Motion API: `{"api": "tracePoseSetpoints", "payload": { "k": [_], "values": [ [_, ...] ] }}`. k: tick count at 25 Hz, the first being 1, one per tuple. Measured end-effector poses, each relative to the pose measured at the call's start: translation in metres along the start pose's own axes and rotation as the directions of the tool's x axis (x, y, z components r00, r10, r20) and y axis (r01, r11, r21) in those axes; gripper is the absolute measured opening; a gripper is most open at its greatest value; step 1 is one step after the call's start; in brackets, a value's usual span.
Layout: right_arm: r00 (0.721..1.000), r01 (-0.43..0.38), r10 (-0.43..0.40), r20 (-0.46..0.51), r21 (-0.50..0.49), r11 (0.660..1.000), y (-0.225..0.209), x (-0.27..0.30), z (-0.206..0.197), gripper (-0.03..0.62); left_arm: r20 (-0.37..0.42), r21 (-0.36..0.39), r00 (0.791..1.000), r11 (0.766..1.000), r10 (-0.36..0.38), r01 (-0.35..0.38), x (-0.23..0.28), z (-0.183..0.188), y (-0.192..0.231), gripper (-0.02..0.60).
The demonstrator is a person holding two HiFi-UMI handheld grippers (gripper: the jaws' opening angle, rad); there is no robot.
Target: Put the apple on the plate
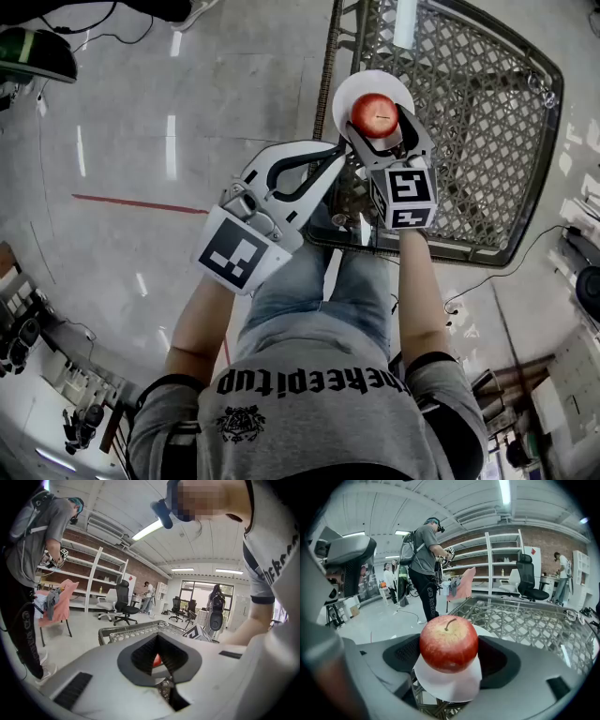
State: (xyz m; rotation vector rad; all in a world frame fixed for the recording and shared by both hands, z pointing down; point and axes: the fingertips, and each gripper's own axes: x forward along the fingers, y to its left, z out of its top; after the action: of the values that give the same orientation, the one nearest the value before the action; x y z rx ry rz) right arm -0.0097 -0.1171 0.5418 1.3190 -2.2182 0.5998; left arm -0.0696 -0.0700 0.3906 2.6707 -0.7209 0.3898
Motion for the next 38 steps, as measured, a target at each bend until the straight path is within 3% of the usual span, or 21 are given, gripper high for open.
{"api": "tracePoseSetpoints", "payload": {
  "k": [38],
  "values": [
    [0.999,0.022,-0.023,-0.029,-0.038,0.999,0.0029,-0.0056,0.0023,0.416,0.006,-0.004,1.000,1.000,0.026,-0.026,-0.0056,0.0063,-0.0007,0.017]
  ]
}}
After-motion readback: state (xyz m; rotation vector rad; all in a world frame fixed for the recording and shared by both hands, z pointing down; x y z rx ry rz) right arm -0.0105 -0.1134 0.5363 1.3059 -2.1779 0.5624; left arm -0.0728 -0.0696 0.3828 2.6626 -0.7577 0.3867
